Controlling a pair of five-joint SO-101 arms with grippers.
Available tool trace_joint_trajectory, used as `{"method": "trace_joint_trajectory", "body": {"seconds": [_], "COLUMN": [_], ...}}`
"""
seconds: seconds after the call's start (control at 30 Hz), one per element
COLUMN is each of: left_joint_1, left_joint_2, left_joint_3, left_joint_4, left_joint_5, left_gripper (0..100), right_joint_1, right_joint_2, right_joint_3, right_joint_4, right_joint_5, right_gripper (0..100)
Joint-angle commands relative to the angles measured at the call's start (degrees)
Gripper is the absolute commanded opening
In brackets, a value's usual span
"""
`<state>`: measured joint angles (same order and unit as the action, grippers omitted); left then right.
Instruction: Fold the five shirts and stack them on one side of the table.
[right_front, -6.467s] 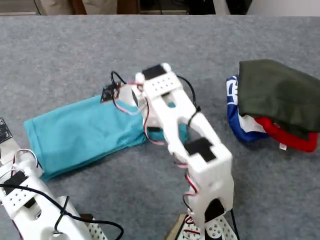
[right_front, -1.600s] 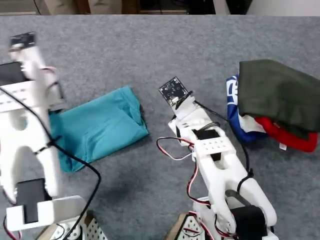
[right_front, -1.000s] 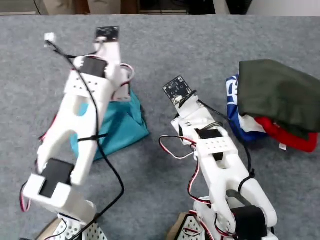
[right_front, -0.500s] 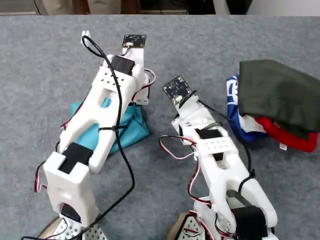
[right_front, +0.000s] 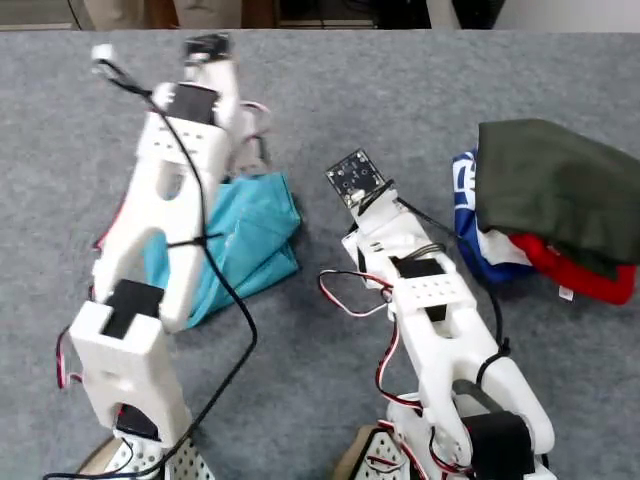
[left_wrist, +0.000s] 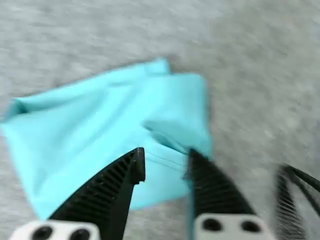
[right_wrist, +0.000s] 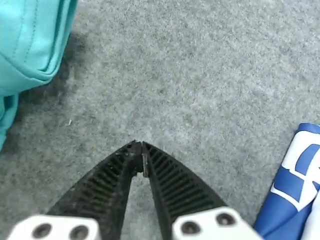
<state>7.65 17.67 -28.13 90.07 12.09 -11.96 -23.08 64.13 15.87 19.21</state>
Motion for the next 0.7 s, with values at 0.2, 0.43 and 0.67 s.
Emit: {"method": "trace_joint_trajectory", "body": {"seconds": [0.2,0.43,0.67], "left_joint_1": [-14.0,-17.2,-22.3], "left_joint_2": [-0.6,-0.6,0.5], "left_joint_3": [13.6,22.7,33.2], "left_joint_4": [-3.7,-14.8,-30.1], "left_joint_5": [-1.8,-3.2,-2.7], "left_gripper": [2,2,2], "right_joint_1": [0.9,0.8,0.7], "right_joint_2": [-2.1,-2.1,-2.1], "right_joint_3": [-0.7,-0.7,-0.7], "right_joint_4": [-1.1,-1.1,-1.1], "right_joint_5": [-0.4,-0.4,-0.4], "right_gripper": [0.4,0.4,0.4]}}
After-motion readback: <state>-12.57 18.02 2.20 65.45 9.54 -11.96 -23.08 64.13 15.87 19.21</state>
